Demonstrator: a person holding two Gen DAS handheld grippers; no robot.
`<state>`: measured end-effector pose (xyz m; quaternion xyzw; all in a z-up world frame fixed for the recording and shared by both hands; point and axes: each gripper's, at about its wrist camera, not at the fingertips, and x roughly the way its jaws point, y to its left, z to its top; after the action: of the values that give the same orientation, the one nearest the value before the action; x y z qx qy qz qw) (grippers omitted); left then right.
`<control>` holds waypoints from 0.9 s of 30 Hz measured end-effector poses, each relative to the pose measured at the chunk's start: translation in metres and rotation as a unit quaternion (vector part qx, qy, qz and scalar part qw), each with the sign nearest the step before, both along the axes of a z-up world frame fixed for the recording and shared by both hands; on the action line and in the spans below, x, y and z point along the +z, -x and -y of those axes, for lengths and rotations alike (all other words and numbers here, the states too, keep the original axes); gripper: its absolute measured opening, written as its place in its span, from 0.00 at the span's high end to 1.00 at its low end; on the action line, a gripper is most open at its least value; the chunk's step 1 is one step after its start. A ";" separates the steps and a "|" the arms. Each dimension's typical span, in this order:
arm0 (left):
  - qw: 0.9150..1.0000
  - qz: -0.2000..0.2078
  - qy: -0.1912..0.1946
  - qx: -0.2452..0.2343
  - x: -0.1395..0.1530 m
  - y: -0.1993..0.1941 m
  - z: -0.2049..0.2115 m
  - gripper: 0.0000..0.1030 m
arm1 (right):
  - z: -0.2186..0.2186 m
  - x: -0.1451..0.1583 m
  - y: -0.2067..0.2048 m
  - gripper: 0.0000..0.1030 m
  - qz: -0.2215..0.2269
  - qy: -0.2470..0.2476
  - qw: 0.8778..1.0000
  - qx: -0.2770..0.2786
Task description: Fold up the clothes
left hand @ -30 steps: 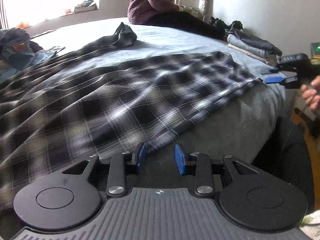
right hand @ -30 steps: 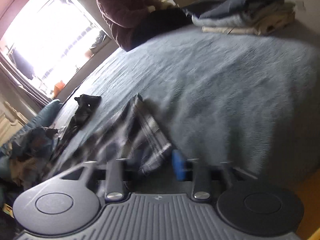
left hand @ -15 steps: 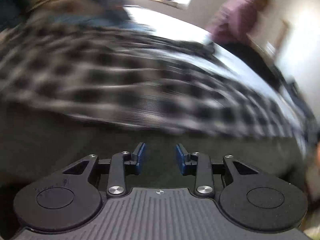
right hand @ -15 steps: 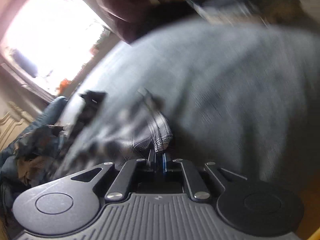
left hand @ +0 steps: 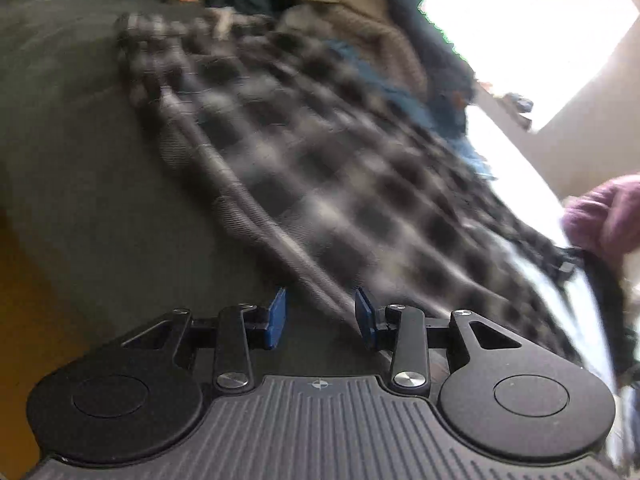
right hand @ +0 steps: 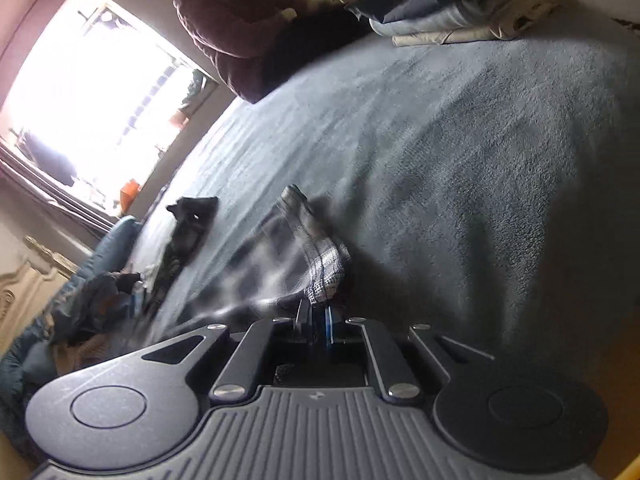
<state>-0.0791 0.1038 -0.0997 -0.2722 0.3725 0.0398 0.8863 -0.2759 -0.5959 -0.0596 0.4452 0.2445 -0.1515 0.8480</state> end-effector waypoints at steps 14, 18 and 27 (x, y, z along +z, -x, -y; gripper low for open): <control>0.997 0.000 -0.016 0.077 0.005 -0.001 -0.007 0.96 | -0.002 0.024 -0.002 0.93 0.028 0.036 0.999 0.021; 0.997 -0.004 -0.039 0.069 0.006 0.009 -0.009 0.97 | -0.005 0.008 0.007 0.93 -0.016 0.050 0.999 0.015; 0.995 -0.020 -0.092 0.044 -0.008 0.000 -0.006 0.89 | 0.000 -0.020 0.010 0.88 -0.063 0.047 0.997 0.011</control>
<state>-0.0794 0.1094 -0.1077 -0.2048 0.3728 0.1182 0.8973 -0.2862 -0.5960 -0.0795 0.3913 0.2949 -0.1811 0.8527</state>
